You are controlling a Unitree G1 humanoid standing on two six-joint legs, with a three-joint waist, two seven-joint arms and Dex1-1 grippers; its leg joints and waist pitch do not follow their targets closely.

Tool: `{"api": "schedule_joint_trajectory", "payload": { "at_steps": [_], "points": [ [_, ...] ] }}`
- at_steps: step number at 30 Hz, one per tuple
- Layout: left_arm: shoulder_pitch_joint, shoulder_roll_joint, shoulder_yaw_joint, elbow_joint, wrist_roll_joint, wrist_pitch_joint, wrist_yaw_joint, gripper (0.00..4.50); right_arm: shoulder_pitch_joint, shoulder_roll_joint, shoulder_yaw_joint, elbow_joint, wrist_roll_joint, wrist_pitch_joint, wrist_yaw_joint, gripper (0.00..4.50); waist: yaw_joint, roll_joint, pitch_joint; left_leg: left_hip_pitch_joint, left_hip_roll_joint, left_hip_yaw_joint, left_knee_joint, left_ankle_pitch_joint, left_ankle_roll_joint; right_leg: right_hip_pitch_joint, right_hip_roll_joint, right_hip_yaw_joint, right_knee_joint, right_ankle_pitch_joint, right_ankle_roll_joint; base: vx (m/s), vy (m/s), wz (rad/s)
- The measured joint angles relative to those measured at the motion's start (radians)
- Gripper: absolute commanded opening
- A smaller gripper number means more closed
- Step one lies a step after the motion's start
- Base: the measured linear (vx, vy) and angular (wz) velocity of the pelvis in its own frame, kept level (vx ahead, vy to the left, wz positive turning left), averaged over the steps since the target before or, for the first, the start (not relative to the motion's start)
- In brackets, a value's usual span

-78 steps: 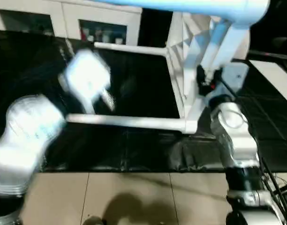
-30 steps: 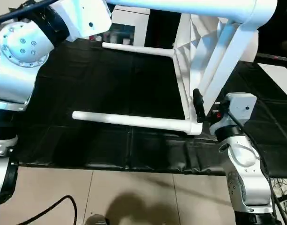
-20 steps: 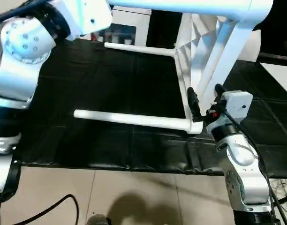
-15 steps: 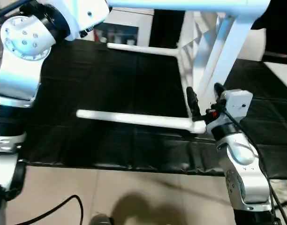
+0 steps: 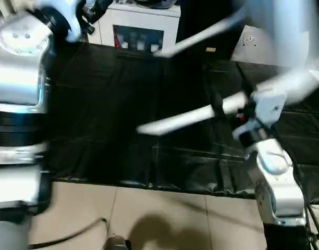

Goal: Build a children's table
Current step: Flip table

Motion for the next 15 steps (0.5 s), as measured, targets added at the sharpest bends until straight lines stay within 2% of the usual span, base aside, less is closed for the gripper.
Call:
{"api": "schedule_joint_trajectory", "payload": {
  "at_steps": [2,4,7,11,15],
  "points": [
    [0.033,-0.008,0.009,-0.033,-0.006,0.019,0.006,2.1,0.011,0.031,-0.022,-0.008,0.019,-0.011,-0.019,4.19,-0.002,-0.002,0.0,-0.003,0.0,0.0,0.0,0.0,0.0,-0.003,0.0,0.0,0.0,0.0,0.0,0.0,0.0,0.0],
    [0.064,-0.014,0.009,-0.063,-0.007,0.03,0.01,2.07,0.035,0.052,-0.041,-0.017,0.046,-0.031,-0.037,4.5,-0.001,-0.002,0.0,-0.006,0.0,0.0,0.0,0.001,0.002,-0.005,0.0,0.0,0.0,0.0,0.0,0.0,0.0,0.0],
    [0.088,-0.016,0.009,-0.088,-0.008,0.045,0.017,2.07,0.072,0.071,-0.065,-0.028,0.083,-0.068,-0.039,4.5,-0.004,-0.004,0.001,-0.014,0.0,0.0,0.001,0.003,0.005,-0.012,0.0,0.0,0.001,0.003,0.003,0.0,0.0,0.0],
    [0.123,-0.013,0.011,-0.13,-0.008,0.063,0.046,2.07,0.135,0.076,-0.078,-0.078,0.115,-0.136,-0.016,4.5,-0.017,-0.004,0.001,-0.014,0.001,0.0,0.002,0.003,0.006,-0.012,0.001,0.0,0.0,0.005,0.004,0.0,0.0,0.0],
    [0.143,-0.013,0.018,-0.156,-0.008,0.084,0.063,2.06,0.157,0.088,-0.093,-0.094,0.12,-0.182,-0.011,4.5,-0.024,-0.005,0.002,-0.013,0.001,0.0,0.003,0.005,0.006,-0.012,0.001,0.001,0.0,0.008,0.005,0.0,0.0,0.0]
  ]
}}
